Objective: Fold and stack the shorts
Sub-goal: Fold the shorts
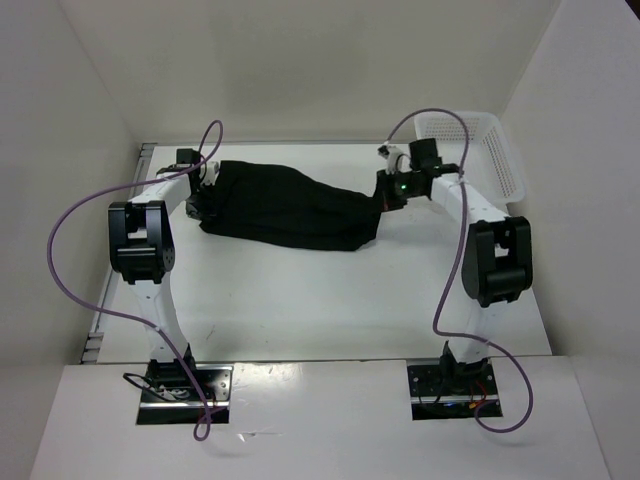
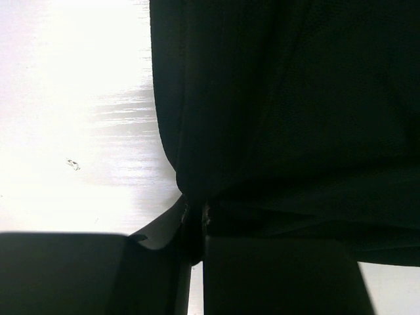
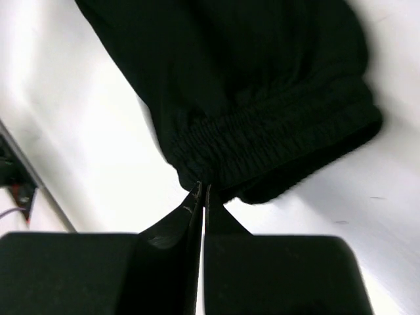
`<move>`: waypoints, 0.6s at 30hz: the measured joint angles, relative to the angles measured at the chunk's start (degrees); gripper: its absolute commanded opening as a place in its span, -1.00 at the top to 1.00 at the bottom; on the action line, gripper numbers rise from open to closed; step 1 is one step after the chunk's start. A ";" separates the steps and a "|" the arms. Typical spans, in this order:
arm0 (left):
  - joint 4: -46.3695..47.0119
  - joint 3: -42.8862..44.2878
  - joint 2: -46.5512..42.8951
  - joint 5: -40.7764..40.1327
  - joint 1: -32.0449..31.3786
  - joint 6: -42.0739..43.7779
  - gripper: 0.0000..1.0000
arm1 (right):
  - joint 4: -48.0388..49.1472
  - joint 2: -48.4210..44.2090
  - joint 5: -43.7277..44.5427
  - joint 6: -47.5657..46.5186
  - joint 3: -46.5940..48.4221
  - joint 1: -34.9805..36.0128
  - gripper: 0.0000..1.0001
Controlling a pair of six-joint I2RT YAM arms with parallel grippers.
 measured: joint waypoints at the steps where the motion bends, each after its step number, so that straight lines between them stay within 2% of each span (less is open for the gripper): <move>1: 0.02 -0.02 0.00 0.00 0.00 0.04 0.89 | -1.31 0.00 -2.14 -1.03 1.51 -2.14 1.00; 4: 0.02 -0.02 0.00 -0.02 0.00 0.00 0.92 | -4.59 -0.02 -7.34 -4.74 4.76 -7.34 1.00; 6: 0.02 -0.02 0.00 -0.02 0.00 0.00 0.92 | -6.67 -0.04 -9.68 -7.10 4.74 -8.22 1.00; 10: 0.02 -0.02 0.00 -0.02 0.00 0.00 0.92 | -9.86 -0.02 -11.43 -11.02 0.83 -5.57 1.00; 14: 0.00 -0.02 0.00 -0.07 0.02 0.00 0.92 | -12.20 -0.02 -8.70 -15.61 -4.07 -2.62 1.00; 15: 0.00 -0.02 0.00 -0.09 0.04 0.00 0.92 | -12.24 -0.02 -7.37 -15.89 -5.51 -1.99 0.92; 18: -0.04 -0.02 0.00 -0.07 0.07 -0.02 0.89 | -11.41 -0.02 -3.58 -13.97 -9.73 -0.83 0.15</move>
